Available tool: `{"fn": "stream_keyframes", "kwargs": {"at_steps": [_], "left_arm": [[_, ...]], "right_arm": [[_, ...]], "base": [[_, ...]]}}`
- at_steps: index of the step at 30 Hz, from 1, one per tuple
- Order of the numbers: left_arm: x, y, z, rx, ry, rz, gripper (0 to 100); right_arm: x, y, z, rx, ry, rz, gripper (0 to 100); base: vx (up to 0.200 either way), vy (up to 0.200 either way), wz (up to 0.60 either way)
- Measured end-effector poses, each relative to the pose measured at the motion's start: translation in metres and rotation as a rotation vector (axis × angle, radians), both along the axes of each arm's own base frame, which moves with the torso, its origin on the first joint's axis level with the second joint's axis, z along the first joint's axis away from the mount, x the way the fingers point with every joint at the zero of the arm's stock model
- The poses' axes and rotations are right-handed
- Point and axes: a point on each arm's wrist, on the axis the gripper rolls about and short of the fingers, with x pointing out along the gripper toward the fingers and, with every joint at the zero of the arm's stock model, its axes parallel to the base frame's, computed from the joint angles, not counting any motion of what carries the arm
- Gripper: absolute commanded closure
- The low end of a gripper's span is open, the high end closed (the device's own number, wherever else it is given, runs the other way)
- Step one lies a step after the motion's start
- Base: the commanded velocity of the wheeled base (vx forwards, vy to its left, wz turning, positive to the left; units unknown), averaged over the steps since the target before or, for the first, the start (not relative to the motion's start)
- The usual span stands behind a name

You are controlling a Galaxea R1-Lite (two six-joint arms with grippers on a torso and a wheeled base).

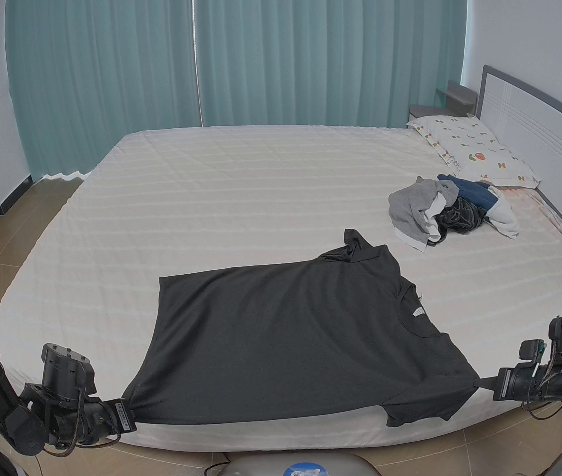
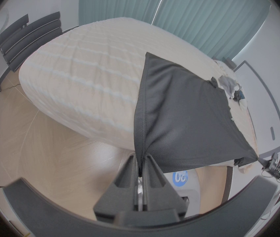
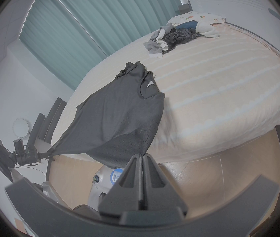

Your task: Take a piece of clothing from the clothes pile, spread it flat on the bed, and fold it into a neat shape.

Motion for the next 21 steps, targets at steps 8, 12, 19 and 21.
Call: {"fn": "stream_keyframes", "kwargs": {"at_steps": [8, 12, 19, 21], "left_arm": [[0.000, 0.000, 0.003, 0.003, -0.010, -0.008, 100], [0.011, -0.001, 0.008, -0.021, -0.051, 0.007, 100], [0.033, -0.001, 0.017, -0.076, -0.116, 0.072, 100], [0.040, -0.001, 0.019, -0.085, -0.136, 0.083, 100]], "right_arm": [[0.002, -0.001, 0.005, -0.006, -0.046, 0.004, 100], [0.006, -0.001, 0.008, -0.004, -0.092, 0.003, 100], [0.028, -0.002, 0.017, 0.009, -0.162, -0.005, 100], [0.036, -0.002, 0.019, 0.013, -0.179, -0.006, 100]], "base": [[0.000, 0.000, 0.00], [0.000, 0.000, 0.00], [0.000, 0.000, 0.00], [0.000, 0.000, 0.00]]}}
